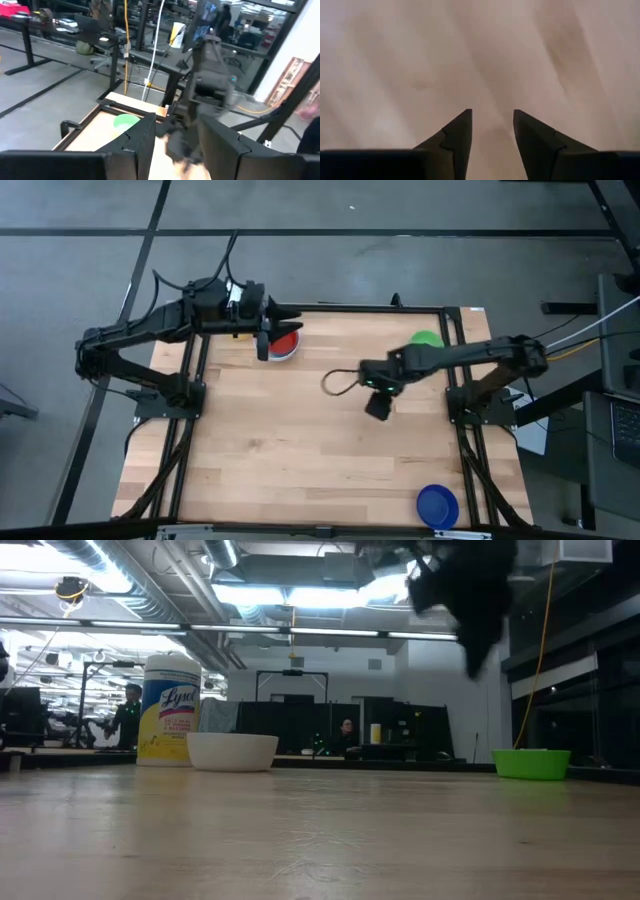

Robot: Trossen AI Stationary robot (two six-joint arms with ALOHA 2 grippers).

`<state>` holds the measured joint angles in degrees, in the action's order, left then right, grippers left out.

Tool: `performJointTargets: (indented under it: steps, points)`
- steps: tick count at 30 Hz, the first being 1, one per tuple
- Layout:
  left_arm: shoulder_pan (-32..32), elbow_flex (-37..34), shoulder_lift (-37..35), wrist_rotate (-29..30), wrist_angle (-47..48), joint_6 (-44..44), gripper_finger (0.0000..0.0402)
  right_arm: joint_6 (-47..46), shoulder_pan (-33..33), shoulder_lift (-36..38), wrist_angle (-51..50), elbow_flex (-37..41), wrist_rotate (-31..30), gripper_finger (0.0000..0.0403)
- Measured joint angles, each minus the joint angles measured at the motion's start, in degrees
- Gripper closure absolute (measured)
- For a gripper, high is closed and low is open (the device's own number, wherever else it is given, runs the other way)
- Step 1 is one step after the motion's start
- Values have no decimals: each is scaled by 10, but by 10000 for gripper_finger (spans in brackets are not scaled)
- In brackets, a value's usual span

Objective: Nest bowls inside each other
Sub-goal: Stack the green bowl on top of the red bowl

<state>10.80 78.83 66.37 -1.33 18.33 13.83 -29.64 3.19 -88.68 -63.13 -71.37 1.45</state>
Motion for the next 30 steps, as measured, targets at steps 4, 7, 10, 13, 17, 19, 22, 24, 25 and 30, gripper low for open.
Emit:
performJointTargets:
  steps: [4,7,10,13,17,19,22,24,25,30]
  points:
    - [-13,0,0,0,-1,-5,259,-105,0,77,-4,119,-44,251]
    - [-18,0,0,1,-2,-9,259,-158,-20,133,-3,165,-73,250]
    - [-18,0,0,0,-3,-5,259,-169,-44,176,-8,182,-106,255]
    - [-18,0,0,-4,-6,5,259,-157,-80,207,-19,182,-146,264]
    - [-19,0,0,-5,-6,15,259,-98,-143,222,-21,182,-148,275]
    - [-19,0,0,-6,-8,17,258,-58,-175,222,-20,182,-137,278]
    - [-18,0,0,-8,-18,25,259,-12,-230,221,-11,182,-125,278]
    - [-18,0,0,-8,-23,27,258,13,-258,221,-4,182,-112,274]
    - [-18,0,0,-8,-24,29,258,24,-273,221,-1,182,-104,271]
    - [-18,0,0,-8,-24,36,258,70,-333,203,11,182,-77,254]
